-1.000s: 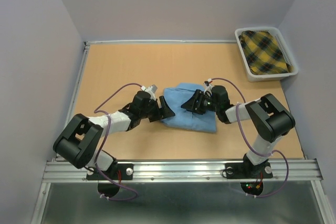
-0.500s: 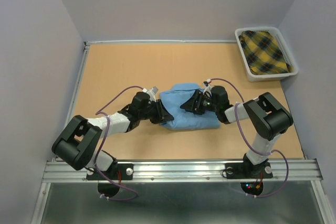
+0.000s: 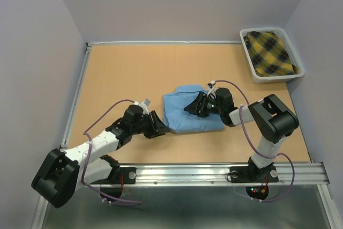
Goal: Fold and stack the long sleeve shirts
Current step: Fold the shirt
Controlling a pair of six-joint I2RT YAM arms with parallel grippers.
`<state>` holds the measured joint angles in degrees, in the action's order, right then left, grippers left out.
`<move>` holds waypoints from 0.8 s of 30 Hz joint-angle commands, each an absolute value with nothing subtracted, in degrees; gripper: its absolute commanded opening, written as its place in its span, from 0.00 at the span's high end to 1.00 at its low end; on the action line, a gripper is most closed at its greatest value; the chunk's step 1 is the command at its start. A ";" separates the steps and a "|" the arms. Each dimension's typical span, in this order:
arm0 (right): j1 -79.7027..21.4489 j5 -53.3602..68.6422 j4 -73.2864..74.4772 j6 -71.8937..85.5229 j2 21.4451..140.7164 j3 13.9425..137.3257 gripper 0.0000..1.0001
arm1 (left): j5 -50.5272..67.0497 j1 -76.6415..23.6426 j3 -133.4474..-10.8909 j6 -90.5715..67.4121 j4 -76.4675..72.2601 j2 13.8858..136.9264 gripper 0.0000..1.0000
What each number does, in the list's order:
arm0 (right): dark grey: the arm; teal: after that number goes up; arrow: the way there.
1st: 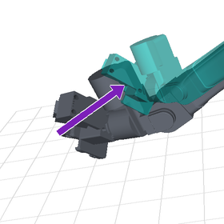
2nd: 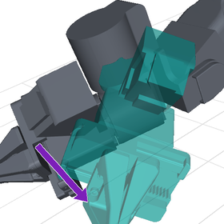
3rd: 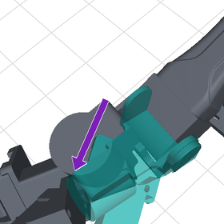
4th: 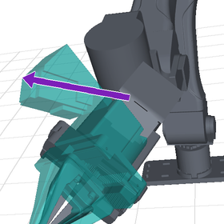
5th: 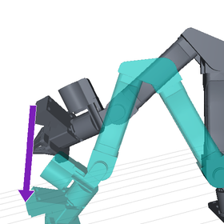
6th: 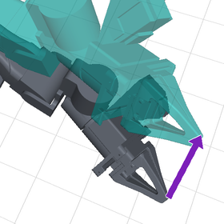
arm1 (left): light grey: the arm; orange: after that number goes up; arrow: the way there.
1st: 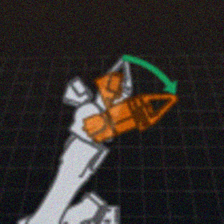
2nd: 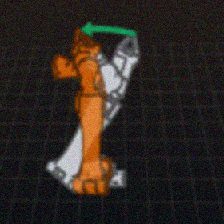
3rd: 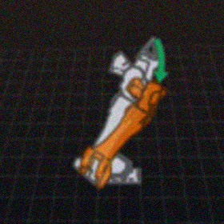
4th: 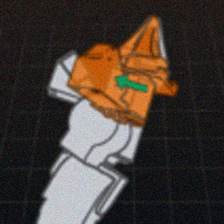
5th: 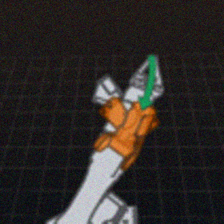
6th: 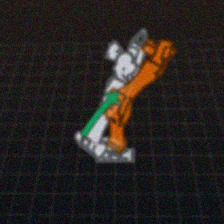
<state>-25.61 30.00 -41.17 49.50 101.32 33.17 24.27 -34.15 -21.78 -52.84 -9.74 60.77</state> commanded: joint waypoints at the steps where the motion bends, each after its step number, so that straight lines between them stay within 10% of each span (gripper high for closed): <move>1: -26.02 27.95 -40.61 47.90 102.22 31.64 0.39 | 21.98 -34.45 -17.93 -57.21 -6.59 56.17 0.44; 24: -26.02 28.39 -40.34 47.37 101.51 31.64 0.39 | 20.39 -34.63 -23.64 -44.82 -28.03 72.58 0.15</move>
<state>-25.61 30.02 -41.17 49.28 101.30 33.15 18.94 -34.20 -21.50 -48.16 -23.75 70.13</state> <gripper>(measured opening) 0.611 0.848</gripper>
